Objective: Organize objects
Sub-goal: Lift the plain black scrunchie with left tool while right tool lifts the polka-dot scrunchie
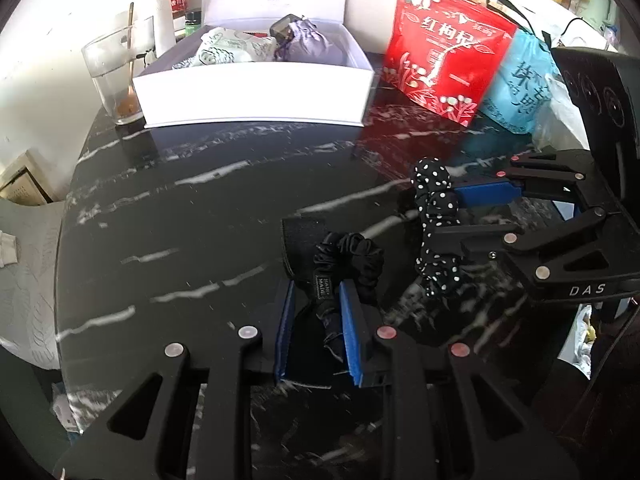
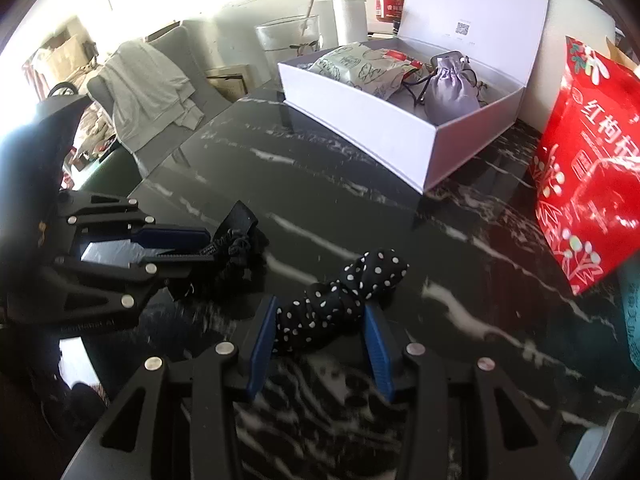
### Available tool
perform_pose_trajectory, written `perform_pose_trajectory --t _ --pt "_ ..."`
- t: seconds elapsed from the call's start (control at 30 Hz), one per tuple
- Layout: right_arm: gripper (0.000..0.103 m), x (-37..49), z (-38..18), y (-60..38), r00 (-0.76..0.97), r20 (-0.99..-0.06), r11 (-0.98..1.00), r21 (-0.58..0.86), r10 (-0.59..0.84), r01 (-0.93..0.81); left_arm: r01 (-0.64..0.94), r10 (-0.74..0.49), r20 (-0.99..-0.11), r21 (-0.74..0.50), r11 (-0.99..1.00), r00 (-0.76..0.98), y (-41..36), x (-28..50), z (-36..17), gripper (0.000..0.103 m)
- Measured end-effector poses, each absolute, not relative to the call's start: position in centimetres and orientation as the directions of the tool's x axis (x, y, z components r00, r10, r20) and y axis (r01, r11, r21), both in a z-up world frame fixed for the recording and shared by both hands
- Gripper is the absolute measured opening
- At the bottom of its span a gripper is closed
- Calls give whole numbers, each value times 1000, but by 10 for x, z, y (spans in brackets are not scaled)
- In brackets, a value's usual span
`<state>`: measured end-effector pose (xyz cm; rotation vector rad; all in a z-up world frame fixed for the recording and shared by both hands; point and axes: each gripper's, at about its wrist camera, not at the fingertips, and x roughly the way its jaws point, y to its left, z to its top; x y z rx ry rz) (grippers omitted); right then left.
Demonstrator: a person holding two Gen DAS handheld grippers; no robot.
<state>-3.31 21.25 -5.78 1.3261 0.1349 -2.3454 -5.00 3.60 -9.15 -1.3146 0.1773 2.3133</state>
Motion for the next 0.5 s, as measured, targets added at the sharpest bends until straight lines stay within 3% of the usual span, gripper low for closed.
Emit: perform_pose_trajectory --t 0.2,0.27,0.4,0.5 --pt "44 -19 -56 221 -459 -833 -907 111 -308 407 -439 315 -839 -102 -892 -444 40 -40 -91 23" --pt "55 -16 -55 223 -470 -832 -913 101 -295 395 -432 314 -838 -105 -896 -446 40 -39 -91 27" --pt "67 -11 -56 223 -495 -829 -929 77 -262 363 -430 315 -822 -97 -898 -474 40 -36 -87 59" --pt "70 -6 -57 222 -504 -825 -934 77 -257 350 -440 333 -808 -103 -892 -486 40 -33 -83 64"
